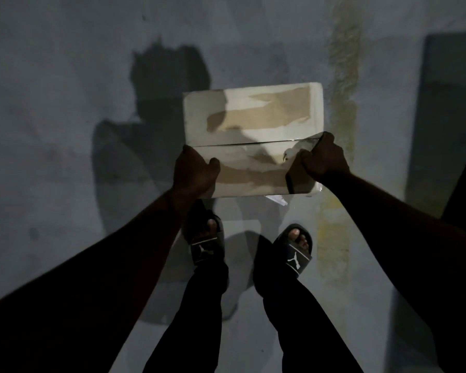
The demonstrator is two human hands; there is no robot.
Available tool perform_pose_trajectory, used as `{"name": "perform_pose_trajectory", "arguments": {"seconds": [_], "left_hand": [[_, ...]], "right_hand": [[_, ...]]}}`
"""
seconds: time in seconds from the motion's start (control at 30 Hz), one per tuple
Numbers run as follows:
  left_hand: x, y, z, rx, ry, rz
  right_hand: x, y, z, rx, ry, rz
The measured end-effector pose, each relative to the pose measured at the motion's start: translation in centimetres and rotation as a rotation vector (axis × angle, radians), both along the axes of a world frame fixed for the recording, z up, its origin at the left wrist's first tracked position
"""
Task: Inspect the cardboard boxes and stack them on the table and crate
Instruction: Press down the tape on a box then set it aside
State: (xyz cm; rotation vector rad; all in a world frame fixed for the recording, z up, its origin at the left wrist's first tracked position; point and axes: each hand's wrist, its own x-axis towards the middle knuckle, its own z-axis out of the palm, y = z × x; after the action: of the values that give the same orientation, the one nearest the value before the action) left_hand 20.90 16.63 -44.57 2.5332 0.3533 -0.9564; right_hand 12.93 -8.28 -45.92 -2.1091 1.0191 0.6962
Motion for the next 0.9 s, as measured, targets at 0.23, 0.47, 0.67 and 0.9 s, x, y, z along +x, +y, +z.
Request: {"name": "perform_pose_trajectory", "arguments": {"seconds": [0.23, 0.47, 0.67, 0.9], "left_hand": [[2.4, -3.7, 13.0, -0.032, -0.045, -0.170], [2.9, -8.1, 30.3, -0.145, -0.105, -0.117], [1.1, -9.5, 45.6, -0.210, -0.147, -0.234], [-2.0, -11.2, 62.0, -0.334, -0.359, -0.339]], "right_hand": [[-0.4, -4.1, 12.7, -0.018, -0.033, -0.085], [-1.3, -7.3, 29.7, -0.072, -0.184, -0.194], [-5.2, -8.7, 46.5, -0.129, -0.286, -0.252], [-12.8, -8.6, 62.6, -0.154, -0.382, -0.397]]}}
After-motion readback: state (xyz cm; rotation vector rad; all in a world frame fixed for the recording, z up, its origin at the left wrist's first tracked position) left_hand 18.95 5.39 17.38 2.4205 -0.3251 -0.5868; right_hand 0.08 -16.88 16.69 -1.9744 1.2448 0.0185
